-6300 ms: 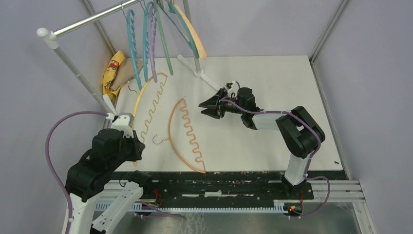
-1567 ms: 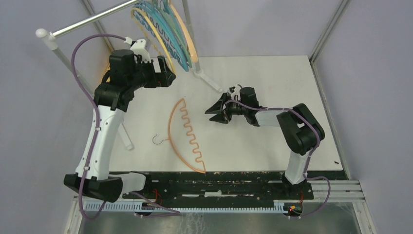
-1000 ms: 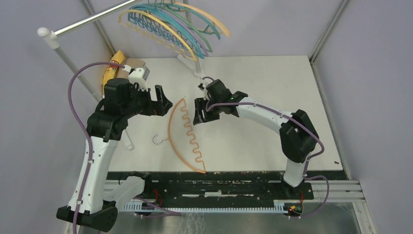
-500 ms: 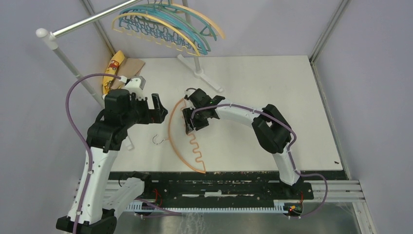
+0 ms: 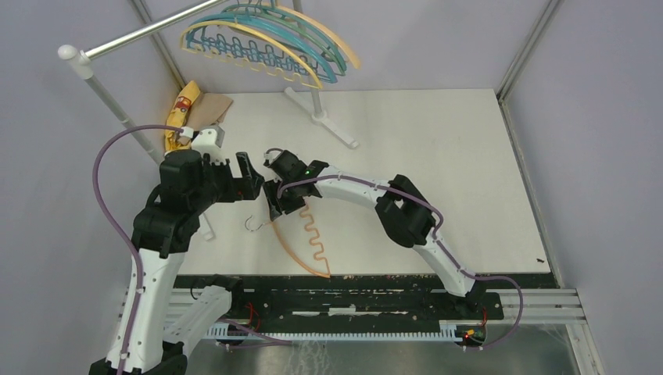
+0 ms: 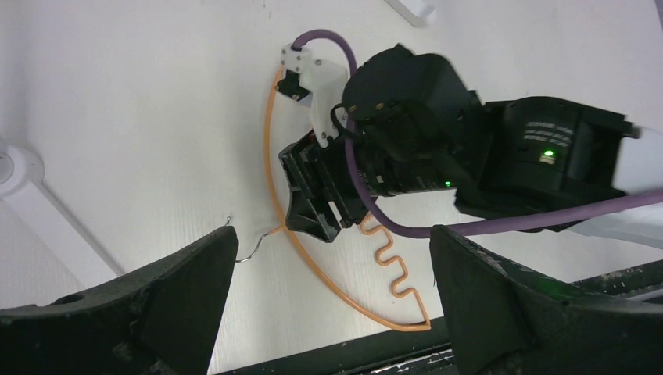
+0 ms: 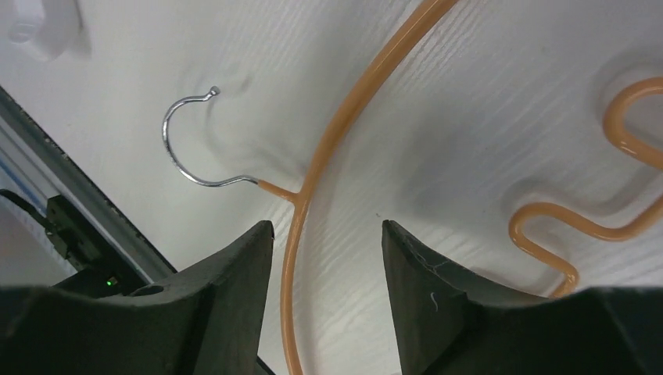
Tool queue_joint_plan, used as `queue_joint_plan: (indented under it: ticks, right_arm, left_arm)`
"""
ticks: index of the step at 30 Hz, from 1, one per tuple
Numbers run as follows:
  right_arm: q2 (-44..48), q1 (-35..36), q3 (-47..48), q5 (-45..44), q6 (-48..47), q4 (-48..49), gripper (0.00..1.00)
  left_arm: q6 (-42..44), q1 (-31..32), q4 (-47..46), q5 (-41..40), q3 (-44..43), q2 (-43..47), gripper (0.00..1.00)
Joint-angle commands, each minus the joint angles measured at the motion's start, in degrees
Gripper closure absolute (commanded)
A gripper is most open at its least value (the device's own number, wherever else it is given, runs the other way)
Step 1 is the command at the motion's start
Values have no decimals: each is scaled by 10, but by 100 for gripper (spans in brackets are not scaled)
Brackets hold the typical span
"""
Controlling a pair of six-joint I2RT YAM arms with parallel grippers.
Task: Organize the hangers
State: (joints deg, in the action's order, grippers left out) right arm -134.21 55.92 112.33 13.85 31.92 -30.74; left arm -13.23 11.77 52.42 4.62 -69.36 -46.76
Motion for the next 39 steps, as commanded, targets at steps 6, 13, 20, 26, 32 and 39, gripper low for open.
queue_joint_plan:
  ticks: [6,13,20,26,32,39]
  right_arm:
    - [-67,30,112,-71,9,-52,40]
    - [-112,52,149,-143,-1,-94,42]
    - [-154,67,145,-211,7,-115,51]
    - [-180,68,131,-249,18,-128,66]
    - [-159,58,66,-239,50,-87,99]
    - [23,-30,-189,-107,167,201,99]
  left_arm:
    - [-20,2,0,5,-8,35,1]
    - [-16,2,0,10,-5,44,1]
    - [-14,2,0,14,-1,57,1]
    - [-13,2,12,14,-6,67,1]
    - [-11,2,25,13,-15,76,1]
    - [-14,2,16,47,-18,95,1]
